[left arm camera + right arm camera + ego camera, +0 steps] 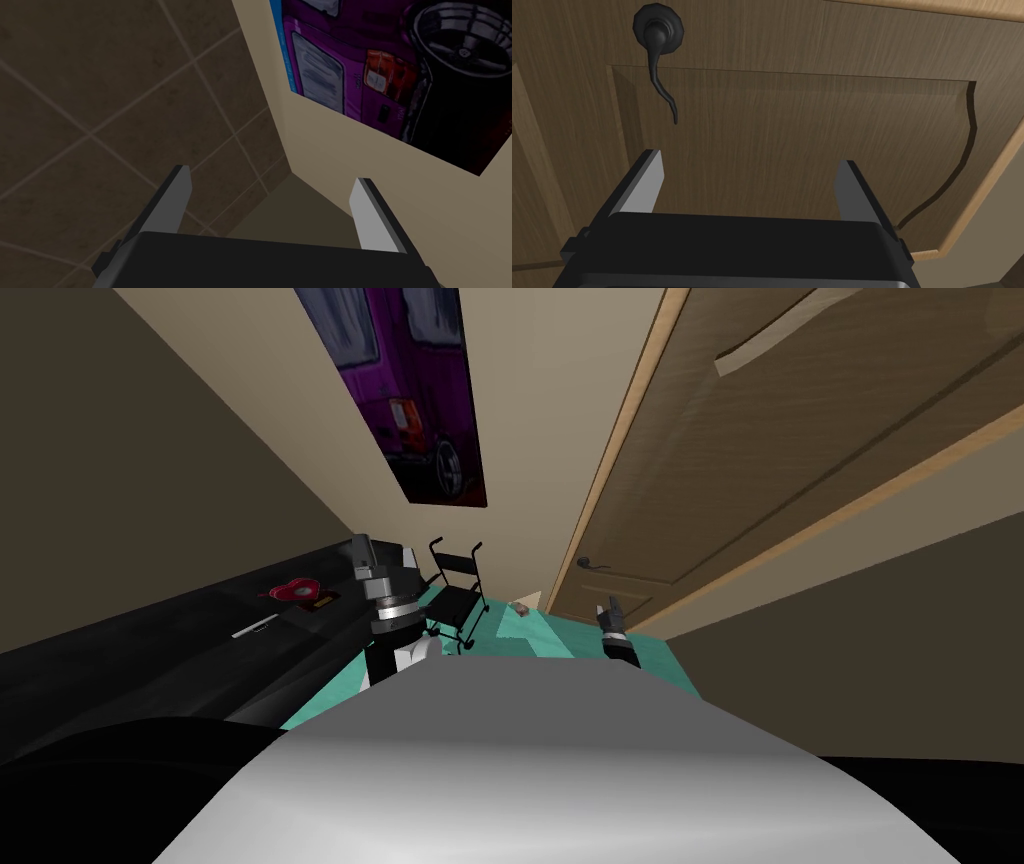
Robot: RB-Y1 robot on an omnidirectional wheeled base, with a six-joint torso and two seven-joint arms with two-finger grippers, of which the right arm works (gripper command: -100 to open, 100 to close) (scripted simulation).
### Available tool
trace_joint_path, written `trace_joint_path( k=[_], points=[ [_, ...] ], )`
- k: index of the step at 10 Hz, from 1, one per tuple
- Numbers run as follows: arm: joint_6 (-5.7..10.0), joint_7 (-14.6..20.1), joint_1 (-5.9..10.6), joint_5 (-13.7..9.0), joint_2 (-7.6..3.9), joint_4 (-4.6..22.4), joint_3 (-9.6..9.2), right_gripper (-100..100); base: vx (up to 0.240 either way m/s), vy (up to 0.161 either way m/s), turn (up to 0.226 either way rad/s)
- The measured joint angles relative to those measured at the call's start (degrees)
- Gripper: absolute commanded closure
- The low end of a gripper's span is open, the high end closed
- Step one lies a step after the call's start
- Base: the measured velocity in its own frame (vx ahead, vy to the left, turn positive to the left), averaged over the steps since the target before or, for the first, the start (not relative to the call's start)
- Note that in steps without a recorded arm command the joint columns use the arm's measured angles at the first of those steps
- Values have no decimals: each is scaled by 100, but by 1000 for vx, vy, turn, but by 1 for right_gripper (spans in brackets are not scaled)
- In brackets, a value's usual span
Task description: Pull the door open
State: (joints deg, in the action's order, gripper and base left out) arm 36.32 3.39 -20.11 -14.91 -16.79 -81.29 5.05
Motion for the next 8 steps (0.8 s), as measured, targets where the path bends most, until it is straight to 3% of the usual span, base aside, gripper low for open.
trace_joint_path(
  k=[4,8],
  points=[
    [132,40,94,-107,-146,589,72,-100,123,-30,80],
    [241,96,109,-199,-289,1001,136,-100,97,-22,56]
  ],
)
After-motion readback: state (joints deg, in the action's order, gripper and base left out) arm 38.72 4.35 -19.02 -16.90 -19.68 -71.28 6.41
